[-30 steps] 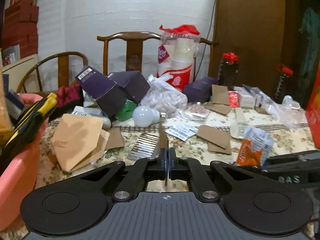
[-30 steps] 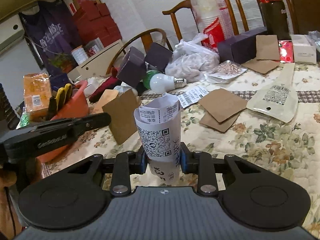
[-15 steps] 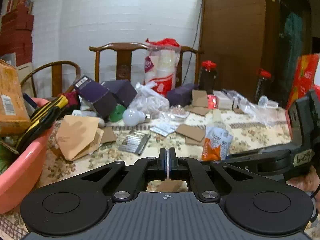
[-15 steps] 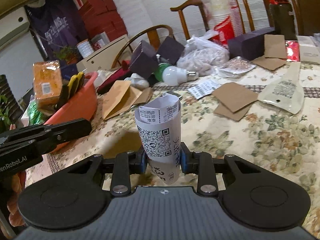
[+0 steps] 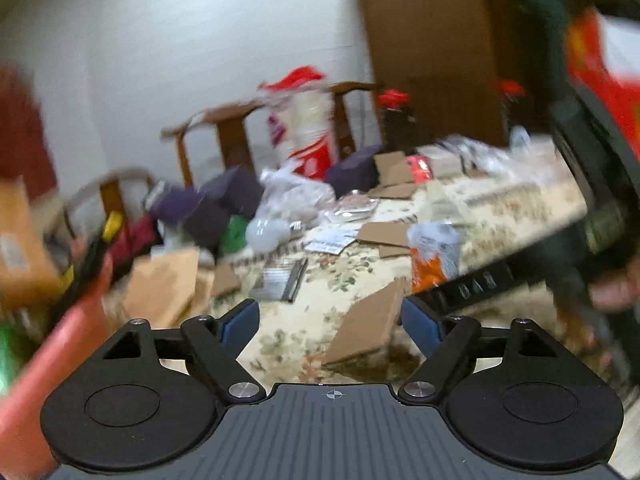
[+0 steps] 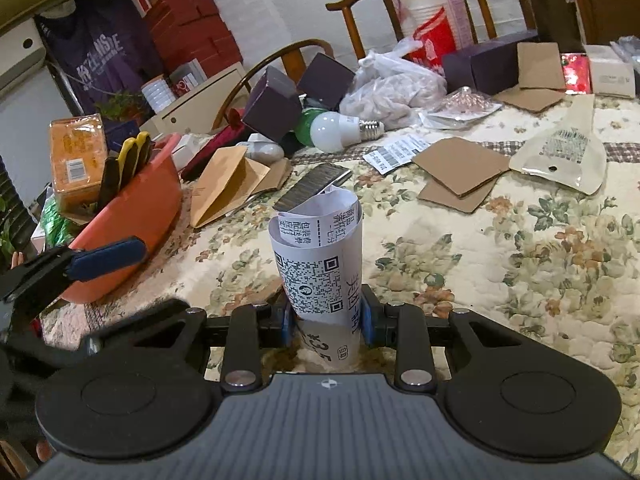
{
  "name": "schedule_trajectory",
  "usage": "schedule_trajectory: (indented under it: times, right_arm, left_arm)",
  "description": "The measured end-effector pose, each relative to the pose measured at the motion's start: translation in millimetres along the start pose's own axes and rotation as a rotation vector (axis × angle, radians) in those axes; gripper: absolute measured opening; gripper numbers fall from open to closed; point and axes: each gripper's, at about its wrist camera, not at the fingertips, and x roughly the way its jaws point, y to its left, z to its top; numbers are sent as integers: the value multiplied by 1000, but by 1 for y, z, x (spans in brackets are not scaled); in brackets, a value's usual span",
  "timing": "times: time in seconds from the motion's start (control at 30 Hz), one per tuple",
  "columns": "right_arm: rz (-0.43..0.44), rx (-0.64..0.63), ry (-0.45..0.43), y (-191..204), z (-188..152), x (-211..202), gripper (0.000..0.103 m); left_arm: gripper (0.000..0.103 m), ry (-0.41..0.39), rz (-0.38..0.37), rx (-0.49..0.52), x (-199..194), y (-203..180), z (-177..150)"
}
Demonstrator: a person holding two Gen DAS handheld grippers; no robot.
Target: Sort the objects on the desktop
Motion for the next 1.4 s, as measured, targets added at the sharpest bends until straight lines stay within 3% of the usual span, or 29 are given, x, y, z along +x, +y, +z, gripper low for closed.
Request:
schedule_trajectory:
  times: [0.13,0.23,0.33,0.4,0.43,0.47,0.53,0.57,0.77,0.9,1.03,1.3,1.4]
  right_arm:
    - [2,1,1,-2,0,-1,35]
    - [0,6,3,-3,2,1,36]
    - [0,13,7,-6,2,3,36]
    - [-3,6,5,-5,1,3,36]
    - [-4,3,4,-4,1,3,36]
    - [-3,3,4,-4,1,3,36]
    - [-2,0,2,-4,1,4,37]
    - [-1,-1,1,-5,1,4,37]
    - [-2,-1,-7,-4,0,4,39]
    - [-12,10,-23,-2,-3,3,39]
    - [-8,19,-29,0,-6,1,39]
    - [-40,-61,-79,25,-12,-12,34]
    - [-66,-106,-121,43,-15,-20,28]
  left_arm:
    - [88,-8,-40,249,-2,-20,-8]
    - [88,36,-123,290,8,-25,-12]
    - [88,54,-129,321,26,-32,-15]
    - [79,67,-108,307,39,-33,-14]
    - [67,81,-84,294,47,-32,-14]
    - [43,93,-65,277,53,-29,-15]
    - [9,150,-60,174,67,-17,-13]
    - [0,144,-56,114,66,-10,-13]
    - [0,98,-64,-153,55,18,-18]
    - [0,106,-60,-245,57,14,-20]
    - [0,95,-63,-285,49,7,-16]
    - [0,84,30,-301,25,2,-7]
    - [0,68,54,-333,11,6,-3]
